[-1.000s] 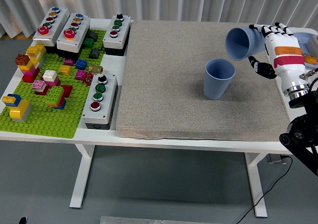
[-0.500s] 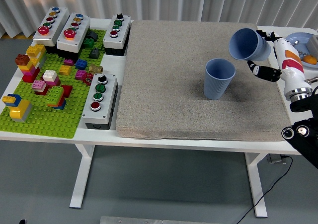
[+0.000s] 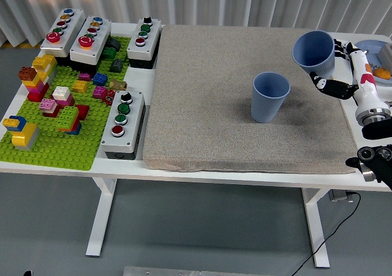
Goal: Pick cup pour cup place
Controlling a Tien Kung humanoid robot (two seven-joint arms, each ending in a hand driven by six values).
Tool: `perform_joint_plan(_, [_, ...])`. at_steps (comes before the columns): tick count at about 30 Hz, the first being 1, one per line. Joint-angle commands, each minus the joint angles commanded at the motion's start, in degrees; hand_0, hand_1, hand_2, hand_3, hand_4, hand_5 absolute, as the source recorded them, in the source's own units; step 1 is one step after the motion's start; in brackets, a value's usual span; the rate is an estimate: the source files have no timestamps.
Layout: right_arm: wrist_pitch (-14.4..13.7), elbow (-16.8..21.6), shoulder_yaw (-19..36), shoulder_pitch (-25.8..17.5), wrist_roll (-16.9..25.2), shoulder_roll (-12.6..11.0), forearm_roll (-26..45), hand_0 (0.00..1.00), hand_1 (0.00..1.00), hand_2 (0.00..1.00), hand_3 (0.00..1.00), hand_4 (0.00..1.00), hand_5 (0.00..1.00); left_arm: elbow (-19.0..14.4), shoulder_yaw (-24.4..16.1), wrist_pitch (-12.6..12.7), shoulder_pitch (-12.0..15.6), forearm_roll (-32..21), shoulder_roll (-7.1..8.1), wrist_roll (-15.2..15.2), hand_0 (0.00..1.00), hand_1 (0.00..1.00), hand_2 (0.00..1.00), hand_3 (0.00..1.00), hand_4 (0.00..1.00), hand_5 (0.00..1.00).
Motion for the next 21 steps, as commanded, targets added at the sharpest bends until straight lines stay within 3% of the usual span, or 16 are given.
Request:
perform_joint_plan(5, [1.9, -0.2, 2.2, -0.6, 1.7, 0.3, 11.1, 0.915, 0.743, 0.643, 0.639, 0.702, 0.063, 0.0, -0.1, 0.0, -0.1, 0.1, -0.07, 0.0, 0.702, 0.662, 0.735, 0.674, 0.478, 0.971])
perform_joint_plan(11, [3.8, -0.4, 4.2, -1.1, 1.6, 0.4, 19.6, 0.913, 0.740, 0.639, 0.640, 0.702, 0.065, 0.0, -0.1, 0.0, -0.3, 0.3, -0.13, 0.0, 0.703, 0.663, 0.734, 0.673, 0.479, 0.974])
perform_joint_plan(15, [4.9, -0.6, 5.3, -1.6, 1.4, 0.7, 23.8, 0.911, 0.740, 0.639, 0.641, 0.700, 0.066, 0.0, -0.3, 0.0, -0.3, 0.4, -0.16, 0.0, 0.703, 0.663, 0.733, 0.672, 0.476, 0.972])
perform_joint_plan(21, [4.6, -0.8, 6.2, -3.1, 1.7, 1.1, 23.7, 0.909, 0.740, 0.639, 0.643, 0.699, 0.067, 0.0, -0.3, -0.1, -0.4, 0.6, -0.21, 0.0, 0.702, 0.663, 0.733, 0.672, 0.476, 0.972])
